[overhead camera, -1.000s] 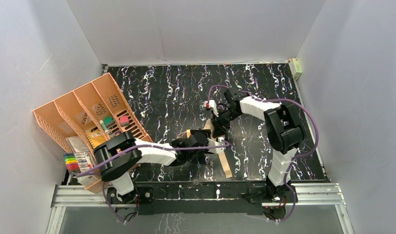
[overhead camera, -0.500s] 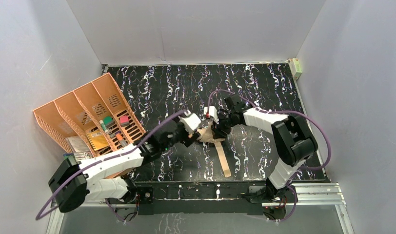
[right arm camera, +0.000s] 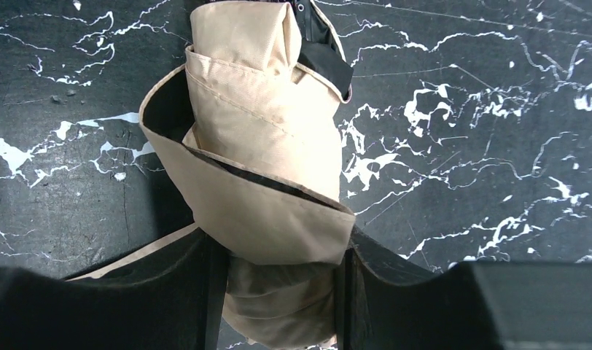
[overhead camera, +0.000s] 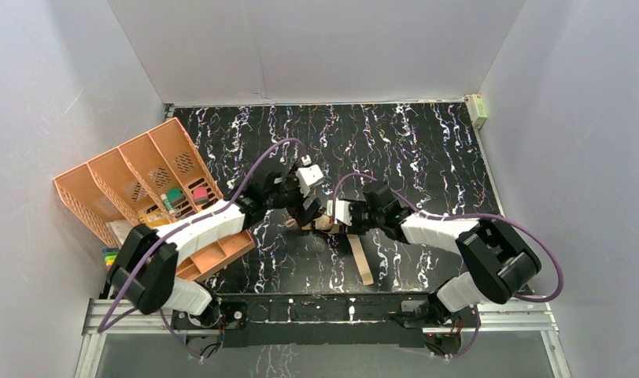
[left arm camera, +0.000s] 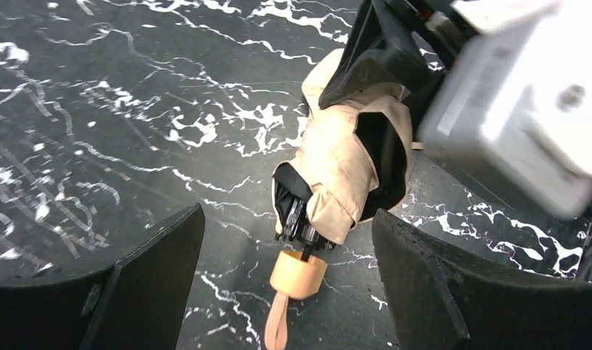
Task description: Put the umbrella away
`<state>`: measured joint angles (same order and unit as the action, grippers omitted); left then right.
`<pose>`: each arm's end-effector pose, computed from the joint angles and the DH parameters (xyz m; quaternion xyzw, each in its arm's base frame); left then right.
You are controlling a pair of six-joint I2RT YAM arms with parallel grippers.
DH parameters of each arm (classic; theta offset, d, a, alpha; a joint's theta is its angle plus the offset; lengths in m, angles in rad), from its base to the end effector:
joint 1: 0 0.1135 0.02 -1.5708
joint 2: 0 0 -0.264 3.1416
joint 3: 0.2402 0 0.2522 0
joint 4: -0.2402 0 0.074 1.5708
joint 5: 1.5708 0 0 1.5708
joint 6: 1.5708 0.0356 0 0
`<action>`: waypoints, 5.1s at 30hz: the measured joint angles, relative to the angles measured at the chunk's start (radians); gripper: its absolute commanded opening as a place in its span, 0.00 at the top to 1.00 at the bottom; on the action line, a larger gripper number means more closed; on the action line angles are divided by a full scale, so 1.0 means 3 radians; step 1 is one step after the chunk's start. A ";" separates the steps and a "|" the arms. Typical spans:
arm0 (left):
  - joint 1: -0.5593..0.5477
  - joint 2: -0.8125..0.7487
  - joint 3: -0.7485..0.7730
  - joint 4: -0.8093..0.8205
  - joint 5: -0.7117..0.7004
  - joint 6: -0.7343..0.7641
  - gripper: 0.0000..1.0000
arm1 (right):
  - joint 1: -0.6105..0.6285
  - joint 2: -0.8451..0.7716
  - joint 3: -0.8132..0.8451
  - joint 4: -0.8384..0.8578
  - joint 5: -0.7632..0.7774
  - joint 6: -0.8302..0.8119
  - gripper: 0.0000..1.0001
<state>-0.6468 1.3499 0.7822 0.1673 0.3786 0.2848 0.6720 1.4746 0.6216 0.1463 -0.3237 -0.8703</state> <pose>0.2311 -0.1910 0.2482 0.4606 0.6848 -0.2520 0.5054 0.2143 0.1850 0.1613 -0.6730 0.5957 0.1047 0.4257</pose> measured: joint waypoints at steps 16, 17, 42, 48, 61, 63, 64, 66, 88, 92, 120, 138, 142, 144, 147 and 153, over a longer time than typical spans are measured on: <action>0.0140 0.1511 0.1122 -0.0805 0.1052 0.0486 0.16 | 0.0277 -0.0318 -0.0529 0.0601 0.0422 -0.0192 0.88; 0.0140 0.1553 0.1137 -0.0842 0.1091 0.0487 0.16 | 0.0294 -0.0328 -0.0549 0.0628 0.0446 -0.0201 0.88; 0.0142 0.2127 0.1472 -0.1211 0.1784 0.0474 0.24 | 0.0576 -0.0409 -0.1080 0.1523 0.1071 -0.0327 0.92; 0.0130 0.2187 0.1514 -0.1205 0.1846 0.0474 0.31 | 0.0576 -0.0406 -0.1106 0.1581 0.1109 -0.0327 0.92; -0.0022 0.2221 0.1555 -0.1222 0.1617 0.0488 1.00 | 0.0581 -0.0557 -0.1110 0.1386 0.1020 -0.0221 0.34; -0.0050 0.2185 0.1522 -0.1208 0.1537 0.0483 1.00 | 0.0576 -0.0749 -0.1026 0.1036 0.0931 -0.0018 0.28; -0.0056 0.2171 0.1512 -0.1199 0.1493 0.0472 1.00 | 0.0579 -0.0951 -0.0954 0.0790 0.0844 0.0257 0.26; -0.0070 0.2118 0.1446 -0.1128 0.1413 0.0432 1.00 | 0.0580 -0.1396 -0.0852 0.0509 0.0736 0.0857 0.22; -0.0121 0.1859 0.1147 -0.0825 0.0968 0.0216 1.00 | 0.0594 -0.1090 0.0015 -0.2527 0.1925 0.5762 0.28; -0.0121 0.1846 0.1147 -0.0832 0.0900 0.0182 1.00 | 0.0604 -0.0769 0.0017 -0.2697 0.1816 0.5964 0.28; -0.0121 0.1773 0.1080 -0.0744 0.0622 -0.0134 1.00 | 0.0702 -0.0614 -0.0028 -0.2391 0.1382 0.6271 1.00; -0.0120 0.1648 0.0912 -0.0421 0.0127 -0.0590 1.00 | 0.1095 -0.0528 -0.0076 -0.2022 0.0865 0.6208 1.00; -0.0114 0.1647 0.0928 -0.0422 0.0056 -0.0580 1.00 | 0.1270 -0.0453 -0.0025 -0.2035 0.0828 0.6246 1.00; -0.0114 0.1647 0.0933 -0.0436 0.0052 -0.0542 1.00 | 0.1298 -0.0487 -0.0024 -0.2075 0.0900 0.6288 1.00; -0.0114 0.1647 0.0933 -0.0439 0.0060 -0.0484 1.00 | 0.1316 -0.0659 -0.0032 -0.2321 0.1212 0.6292 0.67; -0.0112 0.1623 0.0902 -0.0422 0.0058 -0.0426 1.00 | 0.0783 -0.1081 0.0004 -0.2705 0.1625 0.6104 0.34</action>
<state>-0.6804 1.8366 1.0527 0.0406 0.3962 0.1570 0.9070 1.1503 0.6228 -0.6651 0.1638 0.9607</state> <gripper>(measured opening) 0.329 0.592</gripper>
